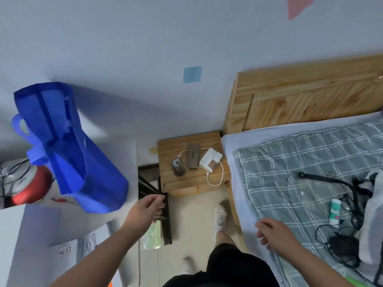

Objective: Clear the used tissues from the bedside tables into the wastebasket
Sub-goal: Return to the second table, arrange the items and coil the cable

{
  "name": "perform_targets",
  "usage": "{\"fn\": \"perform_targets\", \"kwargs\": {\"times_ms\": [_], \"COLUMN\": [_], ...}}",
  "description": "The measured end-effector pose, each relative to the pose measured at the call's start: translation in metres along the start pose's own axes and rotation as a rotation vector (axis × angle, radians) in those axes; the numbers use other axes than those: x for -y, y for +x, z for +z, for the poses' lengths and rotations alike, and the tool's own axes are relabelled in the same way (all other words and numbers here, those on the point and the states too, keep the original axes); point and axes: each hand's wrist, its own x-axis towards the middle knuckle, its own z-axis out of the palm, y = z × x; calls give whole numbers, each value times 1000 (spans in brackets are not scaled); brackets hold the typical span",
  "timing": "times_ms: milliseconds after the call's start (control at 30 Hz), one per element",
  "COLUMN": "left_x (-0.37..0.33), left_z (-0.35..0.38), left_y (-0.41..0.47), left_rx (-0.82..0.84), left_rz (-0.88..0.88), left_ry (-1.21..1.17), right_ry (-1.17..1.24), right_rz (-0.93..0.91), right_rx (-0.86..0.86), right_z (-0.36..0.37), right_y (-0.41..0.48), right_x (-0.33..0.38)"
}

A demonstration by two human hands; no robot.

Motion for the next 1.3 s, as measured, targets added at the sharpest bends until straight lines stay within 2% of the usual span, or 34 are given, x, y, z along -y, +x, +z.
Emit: {"fn": "perform_targets", "kwargs": {"times_ms": [333,500,700,833,1000,1100,1300], "left_x": [-67,-70,-33,-15,-13,-14,-15], "left_z": [43,56,73,97,152,179,204], "left_y": [96,143,208,246,290,317,375], "left_rx": [-43,-43,-42,32,134,124,18], "left_rz": [-151,-229,-322,-304,-214,-132,-38], "left_ry": [-80,-119,-56,-24,94,226,381], "right_ry": [-124,-163,-224,-304,-325,-279,-346], "right_rz": [-80,-92,-112,-96,48,139,69], "right_rx": [164,223,221,148,62,-63,-181], "right_z": [-61,-38,22,60,103,126,165], "right_y": [153,205,278,327,376,396,424], "right_x": [130,178,199,190,167,158,150]}}
